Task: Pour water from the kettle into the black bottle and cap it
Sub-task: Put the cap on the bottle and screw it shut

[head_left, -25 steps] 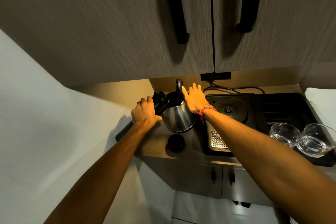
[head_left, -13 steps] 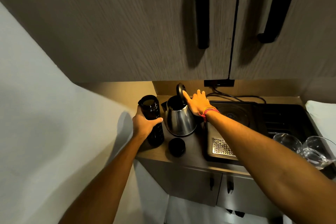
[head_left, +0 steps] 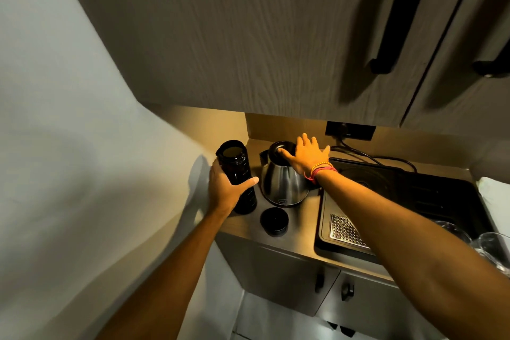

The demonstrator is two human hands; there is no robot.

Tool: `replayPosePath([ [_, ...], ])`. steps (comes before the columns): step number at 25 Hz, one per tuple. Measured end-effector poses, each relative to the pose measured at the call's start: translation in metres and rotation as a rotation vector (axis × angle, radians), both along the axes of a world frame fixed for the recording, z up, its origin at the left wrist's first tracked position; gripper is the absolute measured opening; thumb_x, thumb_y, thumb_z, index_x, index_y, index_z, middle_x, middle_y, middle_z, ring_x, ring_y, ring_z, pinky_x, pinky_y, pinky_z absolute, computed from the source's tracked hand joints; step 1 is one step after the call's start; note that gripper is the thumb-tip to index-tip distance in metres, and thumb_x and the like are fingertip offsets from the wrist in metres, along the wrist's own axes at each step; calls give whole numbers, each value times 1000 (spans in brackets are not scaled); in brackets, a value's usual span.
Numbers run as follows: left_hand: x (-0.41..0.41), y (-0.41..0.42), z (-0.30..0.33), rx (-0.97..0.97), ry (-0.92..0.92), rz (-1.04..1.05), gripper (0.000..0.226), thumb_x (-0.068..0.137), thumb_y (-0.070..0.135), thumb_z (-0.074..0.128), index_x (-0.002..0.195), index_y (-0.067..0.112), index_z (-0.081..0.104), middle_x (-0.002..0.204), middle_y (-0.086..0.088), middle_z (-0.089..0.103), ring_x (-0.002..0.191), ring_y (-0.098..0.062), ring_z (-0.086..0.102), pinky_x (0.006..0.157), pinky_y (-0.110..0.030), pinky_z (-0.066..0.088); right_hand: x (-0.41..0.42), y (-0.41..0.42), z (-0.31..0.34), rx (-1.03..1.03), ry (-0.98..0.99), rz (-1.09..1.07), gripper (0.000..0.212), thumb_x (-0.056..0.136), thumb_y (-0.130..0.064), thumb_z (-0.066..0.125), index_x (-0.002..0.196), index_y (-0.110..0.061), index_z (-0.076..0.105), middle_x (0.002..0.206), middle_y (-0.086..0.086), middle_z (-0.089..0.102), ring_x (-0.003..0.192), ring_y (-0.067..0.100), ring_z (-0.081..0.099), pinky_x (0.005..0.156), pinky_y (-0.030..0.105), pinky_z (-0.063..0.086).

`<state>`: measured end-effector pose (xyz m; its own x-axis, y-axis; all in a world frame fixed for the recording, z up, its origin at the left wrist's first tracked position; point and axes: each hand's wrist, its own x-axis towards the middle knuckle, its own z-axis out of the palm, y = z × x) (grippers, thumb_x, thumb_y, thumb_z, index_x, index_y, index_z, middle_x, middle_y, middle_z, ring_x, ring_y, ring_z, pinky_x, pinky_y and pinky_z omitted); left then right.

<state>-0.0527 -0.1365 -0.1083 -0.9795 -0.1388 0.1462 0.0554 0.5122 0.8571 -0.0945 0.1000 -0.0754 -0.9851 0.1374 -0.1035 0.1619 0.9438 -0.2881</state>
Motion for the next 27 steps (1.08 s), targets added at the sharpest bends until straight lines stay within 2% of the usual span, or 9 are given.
replayPosePath([
  [2,7,0,15,-128,215,84,104,66,55,86,147,16,35,147,-8,42,135,-25,44,106,-44,48,2,-1,-4,29,184,150,80,91,-66,17,154,-15,15,166,5,8,153,28,7,120,57,8],
  [4,9,3,35,-274,500,162,86,80,55,74,147,15,37,147,-8,40,135,-24,41,104,-41,48,6,-2,-8,38,266,323,69,97,-54,15,154,-16,12,166,4,7,154,25,7,124,48,8],
  [7,11,32,56,-476,741,-44,61,94,33,59,147,10,39,146,-11,45,135,-25,45,106,-34,47,14,-2,-17,52,260,366,66,98,-48,14,154,-12,11,165,8,7,153,25,8,125,43,8],
  [9,16,66,55,-592,571,-264,60,96,21,54,150,7,34,152,-14,41,139,-29,42,109,-38,45,20,-1,-23,77,262,316,68,97,-48,13,154,-10,10,165,10,8,153,25,8,125,44,6],
  [11,12,94,47,-637,242,-329,65,98,16,52,156,6,22,162,-14,24,147,-31,29,114,-42,39,23,-1,-25,110,253,293,69,96,-48,11,155,-11,9,165,10,10,153,24,8,125,45,4],
  [14,-7,105,37,-775,-79,-353,89,95,17,60,158,6,-2,167,-14,-5,154,-30,1,124,-44,14,21,-4,-26,104,246,280,67,97,-46,12,155,-12,10,165,8,11,153,24,7,125,46,2],
  [17,-11,105,24,-812,-73,-332,105,87,25,71,158,6,-5,167,-14,-7,154,-29,-7,125,-45,2,21,-5,-25,125,229,281,67,97,-47,11,154,-12,9,165,7,9,154,24,3,124,49,-1],
  [23,-8,102,13,-722,-58,-357,111,85,19,75,157,7,-8,166,-13,-12,153,-29,-9,125,-43,2,31,-7,-19,189,214,285,66,99,-46,14,154,-9,11,165,11,6,153,28,2,124,50,4],
  [27,36,71,-32,-671,162,-341,96,83,9,73,157,3,12,165,-16,14,153,-29,12,124,-39,14,79,-15,-56,369,537,626,58,97,-39,30,143,-4,37,148,19,42,133,36,43,111,50,37],
])
